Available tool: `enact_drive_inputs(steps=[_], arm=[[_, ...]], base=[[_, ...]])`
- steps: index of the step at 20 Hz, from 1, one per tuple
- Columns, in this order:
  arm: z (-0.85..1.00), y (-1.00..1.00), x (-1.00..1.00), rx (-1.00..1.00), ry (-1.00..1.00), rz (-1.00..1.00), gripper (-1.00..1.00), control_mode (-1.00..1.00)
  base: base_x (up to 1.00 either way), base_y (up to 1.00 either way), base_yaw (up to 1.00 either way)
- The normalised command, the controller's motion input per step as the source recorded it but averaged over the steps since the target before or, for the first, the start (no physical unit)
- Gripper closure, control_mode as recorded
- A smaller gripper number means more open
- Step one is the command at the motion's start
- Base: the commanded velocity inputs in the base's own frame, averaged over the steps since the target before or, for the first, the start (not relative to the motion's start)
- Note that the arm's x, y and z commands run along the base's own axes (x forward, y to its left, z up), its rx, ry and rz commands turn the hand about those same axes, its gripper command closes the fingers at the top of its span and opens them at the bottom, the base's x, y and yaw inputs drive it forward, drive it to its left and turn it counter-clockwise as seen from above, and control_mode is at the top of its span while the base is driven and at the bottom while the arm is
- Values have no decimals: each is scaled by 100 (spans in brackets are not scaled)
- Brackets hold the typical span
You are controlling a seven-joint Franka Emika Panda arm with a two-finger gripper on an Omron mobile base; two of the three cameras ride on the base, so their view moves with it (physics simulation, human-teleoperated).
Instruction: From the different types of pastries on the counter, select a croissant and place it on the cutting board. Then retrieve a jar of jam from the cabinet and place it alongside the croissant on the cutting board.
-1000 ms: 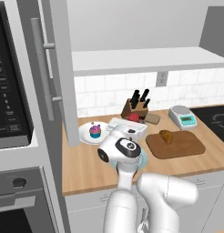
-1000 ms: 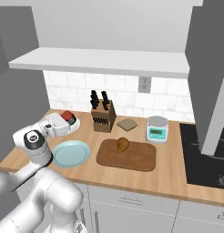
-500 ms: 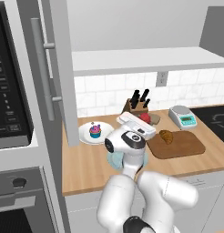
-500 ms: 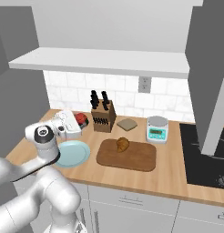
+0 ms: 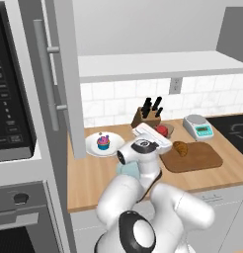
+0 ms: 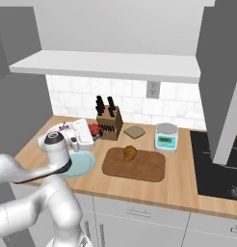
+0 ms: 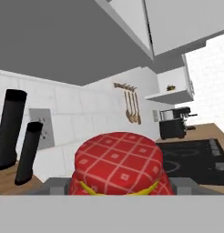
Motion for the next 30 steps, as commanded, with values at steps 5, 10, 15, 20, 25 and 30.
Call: enact_drive_inputs(steps=[5, 10, 15, 20, 25, 30], arm=[[-23, -97, 0, 0, 2, -2, 100, -100], [-28, -100, -4, -1, 0, 0, 100, -100], [-87, -98, -41, 0, -2, 0, 100, -100], [-84, -58, -36, 0, -11, 0, 100, -100], [-75, -23, -3, 14, -12, 5, 100, -100], [-84, -39, -4, 19, -9, 8, 100, -100]], base=[[0, 0, 0], [0, 0, 0], [0, 0, 0], [0, 0, 0], [0, 0, 0], [0, 0, 0]])
